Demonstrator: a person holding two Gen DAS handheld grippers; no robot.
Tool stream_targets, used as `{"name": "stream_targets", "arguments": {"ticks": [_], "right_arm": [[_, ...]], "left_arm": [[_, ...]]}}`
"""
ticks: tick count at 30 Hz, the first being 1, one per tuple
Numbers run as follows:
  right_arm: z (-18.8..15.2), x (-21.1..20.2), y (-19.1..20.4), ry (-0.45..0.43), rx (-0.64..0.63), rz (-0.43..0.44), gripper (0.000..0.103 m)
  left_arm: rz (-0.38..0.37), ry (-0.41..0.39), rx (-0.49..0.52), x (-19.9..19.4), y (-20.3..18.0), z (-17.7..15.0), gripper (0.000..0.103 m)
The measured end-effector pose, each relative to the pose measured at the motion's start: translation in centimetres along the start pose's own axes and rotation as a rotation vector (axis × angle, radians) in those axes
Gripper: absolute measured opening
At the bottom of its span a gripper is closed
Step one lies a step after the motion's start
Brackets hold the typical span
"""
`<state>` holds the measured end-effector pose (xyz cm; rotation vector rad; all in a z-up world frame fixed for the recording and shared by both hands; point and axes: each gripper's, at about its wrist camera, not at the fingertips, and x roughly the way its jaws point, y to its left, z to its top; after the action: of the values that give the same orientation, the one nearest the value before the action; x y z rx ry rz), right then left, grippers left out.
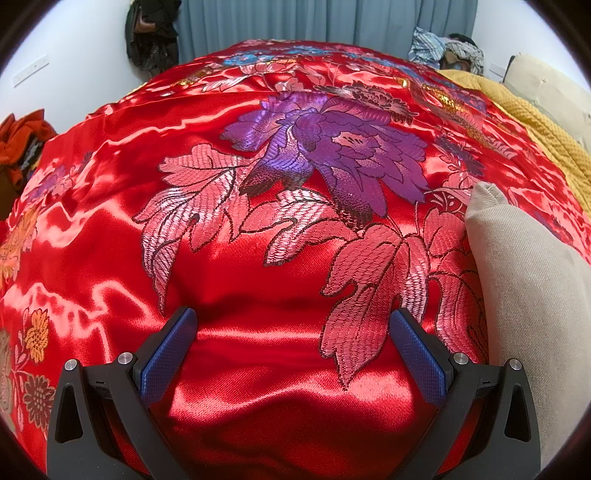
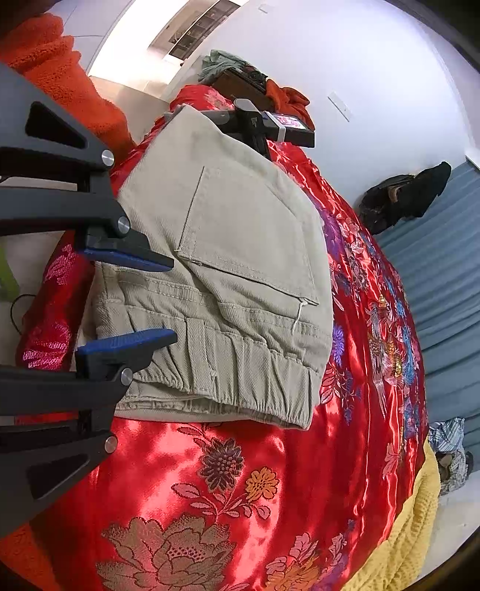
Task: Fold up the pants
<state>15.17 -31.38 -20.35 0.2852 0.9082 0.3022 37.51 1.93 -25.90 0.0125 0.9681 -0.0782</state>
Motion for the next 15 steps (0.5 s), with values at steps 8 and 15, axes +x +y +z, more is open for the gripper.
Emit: {"name": "stream_targets", "arguments": {"ticks": [8,15], "right_arm": [[-0.01,0.0,0.12,-0.002,-0.006,-0.005,0.033],[-0.05,-0.02,0.16,-0.003,-0.005,-0.002,0.033]], "left_arm": [[0.0,0.0,0.0,-0.02,-0.02,0.0,0.103],[0.0,0.0,0.0,-0.03,-0.04,0.0,0.103]]}}
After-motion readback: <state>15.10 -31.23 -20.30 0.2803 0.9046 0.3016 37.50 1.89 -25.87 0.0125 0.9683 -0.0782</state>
